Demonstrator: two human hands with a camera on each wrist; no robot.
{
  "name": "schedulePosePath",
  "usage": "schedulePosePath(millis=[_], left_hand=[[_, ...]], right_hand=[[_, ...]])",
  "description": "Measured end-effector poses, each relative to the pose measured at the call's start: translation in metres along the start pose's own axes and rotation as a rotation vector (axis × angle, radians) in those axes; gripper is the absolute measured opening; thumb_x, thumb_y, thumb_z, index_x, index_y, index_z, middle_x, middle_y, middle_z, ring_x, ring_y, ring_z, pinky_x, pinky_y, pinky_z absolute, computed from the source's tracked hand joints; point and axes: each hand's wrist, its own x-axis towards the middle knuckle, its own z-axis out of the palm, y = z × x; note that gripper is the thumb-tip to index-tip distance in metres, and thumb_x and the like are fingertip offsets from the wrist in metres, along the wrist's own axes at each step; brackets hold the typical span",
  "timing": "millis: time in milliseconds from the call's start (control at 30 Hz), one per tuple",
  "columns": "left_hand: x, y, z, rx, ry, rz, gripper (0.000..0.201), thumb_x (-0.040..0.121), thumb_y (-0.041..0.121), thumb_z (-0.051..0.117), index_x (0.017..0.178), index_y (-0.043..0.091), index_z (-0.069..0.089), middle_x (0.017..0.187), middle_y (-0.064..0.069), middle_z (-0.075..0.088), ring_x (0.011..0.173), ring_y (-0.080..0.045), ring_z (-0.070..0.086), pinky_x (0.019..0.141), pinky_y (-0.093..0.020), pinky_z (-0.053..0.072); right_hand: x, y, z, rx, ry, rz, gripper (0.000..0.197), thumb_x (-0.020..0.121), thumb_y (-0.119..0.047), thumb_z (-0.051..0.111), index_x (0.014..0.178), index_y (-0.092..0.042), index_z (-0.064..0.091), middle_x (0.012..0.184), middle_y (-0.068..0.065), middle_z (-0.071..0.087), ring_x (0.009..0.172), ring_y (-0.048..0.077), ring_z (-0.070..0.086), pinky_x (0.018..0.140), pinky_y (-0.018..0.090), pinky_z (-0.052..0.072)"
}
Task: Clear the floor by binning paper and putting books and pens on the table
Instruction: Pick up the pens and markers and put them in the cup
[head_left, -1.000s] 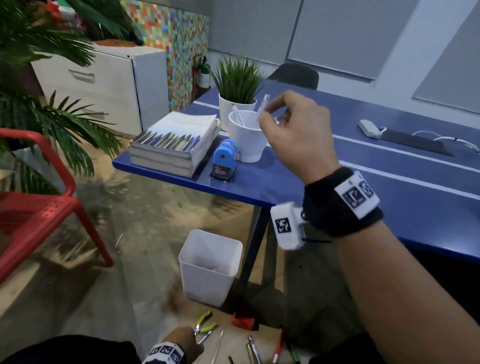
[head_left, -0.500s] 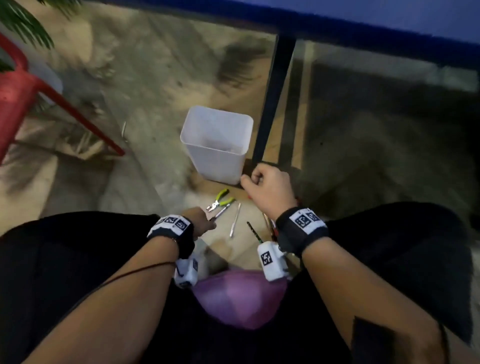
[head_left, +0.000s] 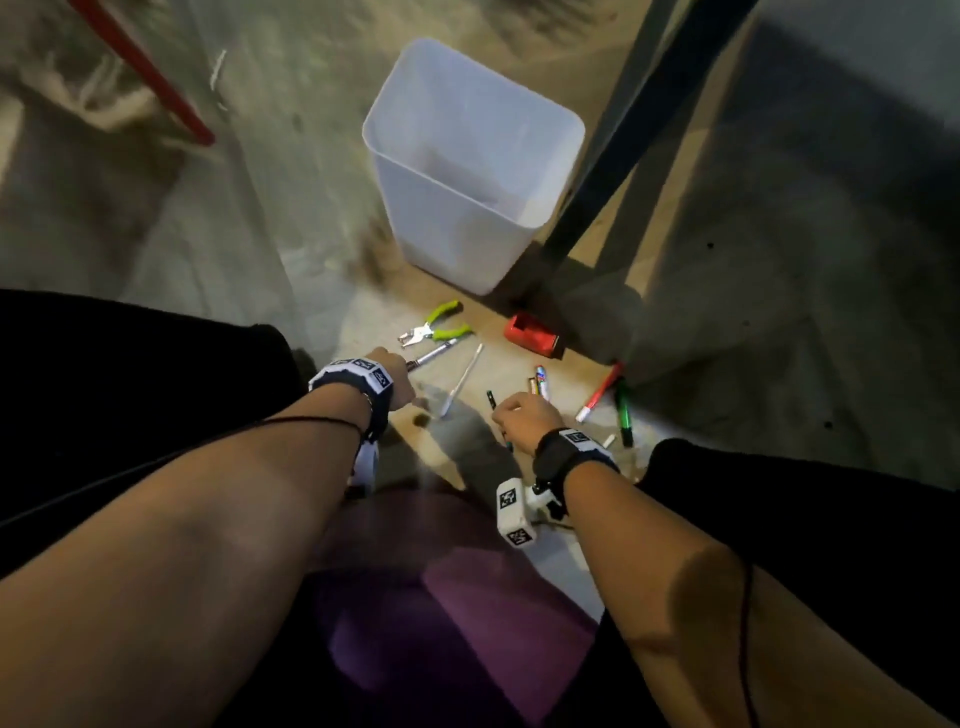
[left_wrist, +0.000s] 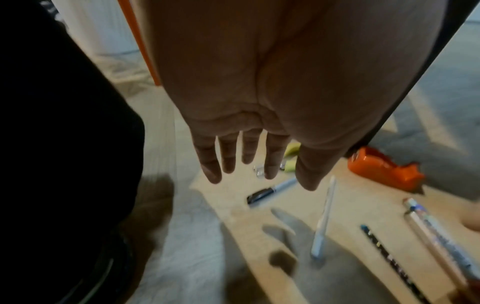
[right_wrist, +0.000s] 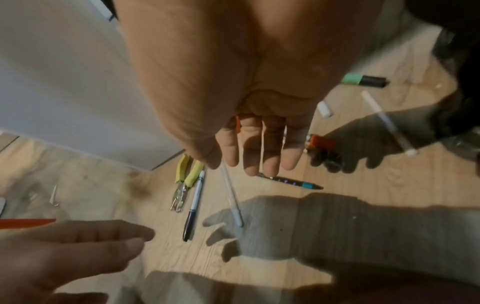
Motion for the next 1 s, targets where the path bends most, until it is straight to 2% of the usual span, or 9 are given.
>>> schedulePosePath(millis=[100, 233, 367, 467, 533, 633, 767, 867, 1000], left_hand=[[0.019, -0.013, 0.029, -0.016, -0.007, -0.021, 0.041, 0.086, 0.053, 0.049, 0.111, 0.022, 0.058, 0.113, -0.007, 0.05, 0.084, -0.032, 0.056, 0.07, -0.036, 0.046], [0.046, -0.018, 0.051, -0.018, -0.06, -0.037, 0.052, 0.087, 0.038, 0.043, 0.138, 0.029, 0.046, 0.157, -0.003, 0.016, 0.133, -0.038, 0.034, 0.103, -0.051, 0.038], [0.073, -0.011, 0.067, -0.069, -0.051, -0.006, 0.08, 0.082, 0.031, 0.056, 0.152, 0.035, 0.017, 0.161, 0.001, -0.014, 0.144, -0.041, 0.01, 0.109, -0.058, 0.028], [0.079, 0.003, 0.064, -0.263, -0.114, -0.056, 0.079, 0.081, 0.049, 0.038, 0.154, 0.023, 0.019, 0.162, -0.001, -0.007, 0.145, -0.039, 0.007, 0.113, -0.054, 0.022], [0.076, 0.007, 0.065, -0.347, -0.097, -0.139, 0.075, 0.083, 0.05, 0.033, 0.152, 0.021, 0.024, 0.159, -0.004, 0.011, 0.142, -0.036, 0.021, 0.112, -0.051, 0.026], [0.078, 0.009, 0.076, -0.402, -0.045, -0.166, 0.058, 0.085, 0.043, 0.04, 0.14, 0.024, 0.041, 0.142, -0.01, 0.036, 0.128, -0.036, 0.042, 0.106, -0.049, 0.034], [0.079, 0.01, 0.08, -0.398, 0.018, -0.2, 0.036, 0.093, 0.035, 0.041, 0.125, 0.018, 0.042, 0.129, -0.012, 0.042, 0.112, -0.038, 0.051, 0.098, -0.049, 0.041], [0.081, 0.013, 0.07, -0.296, -0.027, -0.089, 0.035, 0.094, 0.031, 0.047, 0.123, 0.011, 0.054, 0.129, -0.012, 0.043, 0.106, -0.035, 0.057, 0.095, -0.045, 0.047], [0.082, 0.0, 0.07, -0.244, 0.012, -0.108, 0.041, 0.094, 0.035, 0.054, 0.123, 0.007, 0.062, 0.12, -0.014, 0.055, 0.103, -0.032, 0.063, 0.089, -0.039, 0.053]], right_hand=[[0.029, -0.01, 0.02, -0.032, -0.034, -0.012, 0.016, 0.094, -0.032, 0.057, 0.097, -0.023, 0.07, 0.105, 0.007, 0.075, 0.105, 0.035, 0.07, 0.093, 0.041, 0.059], [0.053, -0.031, 0.032, -0.032, -0.012, -0.051, 0.037, 0.099, -0.024, 0.055, 0.134, -0.026, 0.067, 0.138, 0.007, 0.067, 0.126, 0.031, 0.063, 0.103, 0.032, 0.05], [0.09, -0.049, 0.053, 0.015, -0.073, -0.054, 0.047, 0.098, -0.018, 0.054, 0.144, -0.022, 0.061, 0.154, 0.015, 0.05, 0.127, 0.032, 0.06, 0.105, 0.035, 0.049], [0.102, -0.067, 0.062, 0.007, -0.127, -0.016, 0.049, 0.099, -0.016, 0.05, 0.147, -0.015, 0.057, 0.155, 0.023, 0.039, 0.125, 0.041, 0.06, 0.1, 0.046, 0.058], [0.103, -0.076, 0.063, -0.09, -0.149, -0.001, 0.047, 0.104, -0.017, 0.049, 0.15, -0.005, 0.051, 0.155, 0.025, 0.041, 0.137, 0.042, 0.051, 0.111, 0.046, 0.05], [0.115, -0.073, 0.069, -0.252, -0.124, 0.029, 0.049, 0.105, -0.021, 0.049, 0.149, 0.001, 0.05, 0.154, 0.026, 0.047, 0.143, 0.041, 0.046, 0.117, 0.043, 0.041], [0.115, -0.076, 0.073, -0.374, -0.111, 0.024, 0.045, 0.105, -0.019, 0.051, 0.146, 0.001, 0.054, 0.153, 0.027, 0.041, 0.137, 0.043, 0.048, 0.111, 0.039, 0.044], [0.113, -0.079, 0.072, -0.47, -0.011, -0.041, 0.037, 0.104, -0.018, 0.056, 0.138, -0.003, 0.059, 0.145, 0.023, 0.052, 0.134, 0.038, 0.052, 0.107, 0.038, 0.047], [0.113, -0.074, 0.081, -0.536, 0.071, -0.12, 0.048, 0.1, -0.01, 0.061, 0.144, 0.0, 0.044, 0.143, 0.021, 0.055, 0.131, 0.036, 0.058, 0.104, 0.039, 0.05]])
